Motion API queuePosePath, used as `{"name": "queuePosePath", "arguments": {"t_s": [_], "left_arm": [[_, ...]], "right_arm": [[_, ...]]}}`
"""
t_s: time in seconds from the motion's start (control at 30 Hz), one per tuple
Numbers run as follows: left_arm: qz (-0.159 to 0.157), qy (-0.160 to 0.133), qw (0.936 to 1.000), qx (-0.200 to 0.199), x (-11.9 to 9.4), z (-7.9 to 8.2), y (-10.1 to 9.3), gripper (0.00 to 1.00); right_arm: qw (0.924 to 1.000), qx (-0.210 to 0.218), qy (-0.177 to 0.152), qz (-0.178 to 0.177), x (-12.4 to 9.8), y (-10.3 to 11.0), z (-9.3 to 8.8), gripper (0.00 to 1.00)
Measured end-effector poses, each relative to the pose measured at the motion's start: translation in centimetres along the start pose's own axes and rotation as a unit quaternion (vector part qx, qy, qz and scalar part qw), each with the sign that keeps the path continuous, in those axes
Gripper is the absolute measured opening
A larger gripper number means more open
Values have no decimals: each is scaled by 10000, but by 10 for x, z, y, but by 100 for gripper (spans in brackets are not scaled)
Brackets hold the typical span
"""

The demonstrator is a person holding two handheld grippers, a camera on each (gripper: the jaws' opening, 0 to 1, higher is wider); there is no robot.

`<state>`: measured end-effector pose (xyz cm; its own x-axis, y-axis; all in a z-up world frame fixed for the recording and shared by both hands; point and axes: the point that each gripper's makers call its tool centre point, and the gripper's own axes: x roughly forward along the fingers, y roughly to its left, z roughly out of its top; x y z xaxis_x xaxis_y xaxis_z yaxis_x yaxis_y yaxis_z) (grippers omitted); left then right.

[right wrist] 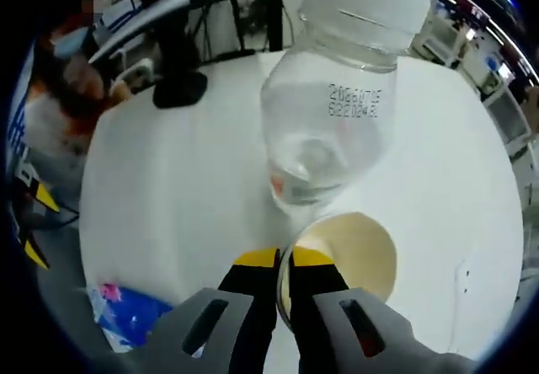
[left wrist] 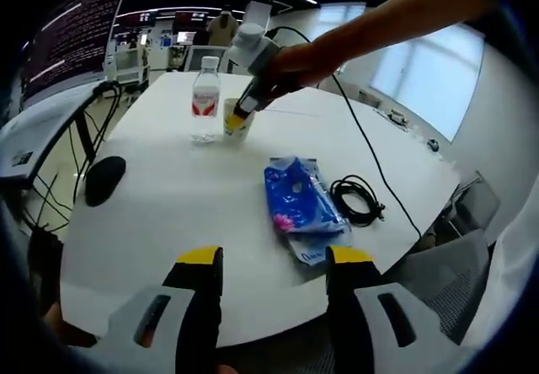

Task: Arrange the tabletop items into an orderly group along one side of the table until the central work area is clear of visible clutter.

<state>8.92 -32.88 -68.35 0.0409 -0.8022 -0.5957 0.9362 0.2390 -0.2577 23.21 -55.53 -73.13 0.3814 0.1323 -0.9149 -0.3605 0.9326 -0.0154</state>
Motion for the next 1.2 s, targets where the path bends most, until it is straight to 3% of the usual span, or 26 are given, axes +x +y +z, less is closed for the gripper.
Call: {"name": "queuePosePath", "arguments": {"t_s": [0.53, 1.2], "left_arm": [[19, 41, 10000, -70, 1, -4, 4, 48], [-27, -26, 10000, 21, 0, 2, -5, 49]], "right_arm": [[10000, 1, 36, -26, 2, -7, -1, 3], [9992, 170, -357, -101, -29, -8, 8, 9]]}}
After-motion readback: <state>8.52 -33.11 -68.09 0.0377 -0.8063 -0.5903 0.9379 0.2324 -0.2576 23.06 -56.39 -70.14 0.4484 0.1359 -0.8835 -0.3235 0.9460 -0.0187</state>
